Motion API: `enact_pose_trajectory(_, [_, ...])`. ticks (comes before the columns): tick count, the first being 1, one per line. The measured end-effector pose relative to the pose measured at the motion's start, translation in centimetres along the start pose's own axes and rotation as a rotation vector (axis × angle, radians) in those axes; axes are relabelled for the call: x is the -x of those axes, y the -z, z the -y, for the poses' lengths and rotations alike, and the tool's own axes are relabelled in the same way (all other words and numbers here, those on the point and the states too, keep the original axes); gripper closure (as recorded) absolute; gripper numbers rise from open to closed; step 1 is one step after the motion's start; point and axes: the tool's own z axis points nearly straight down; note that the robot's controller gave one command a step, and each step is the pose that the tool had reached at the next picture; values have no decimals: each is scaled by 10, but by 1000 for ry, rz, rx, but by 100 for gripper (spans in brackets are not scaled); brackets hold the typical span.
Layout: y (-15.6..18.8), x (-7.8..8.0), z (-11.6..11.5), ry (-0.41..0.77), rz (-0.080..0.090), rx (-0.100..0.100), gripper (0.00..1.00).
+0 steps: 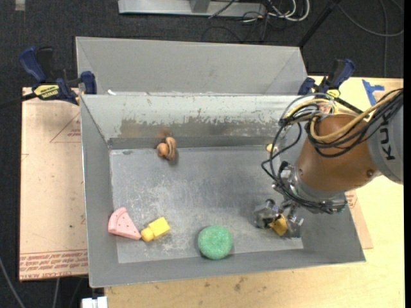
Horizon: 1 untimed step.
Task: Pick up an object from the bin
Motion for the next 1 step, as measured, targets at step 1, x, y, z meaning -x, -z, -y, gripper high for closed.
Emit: enact_pose_trajectory(1, [0,0,0,1,0,0,100])
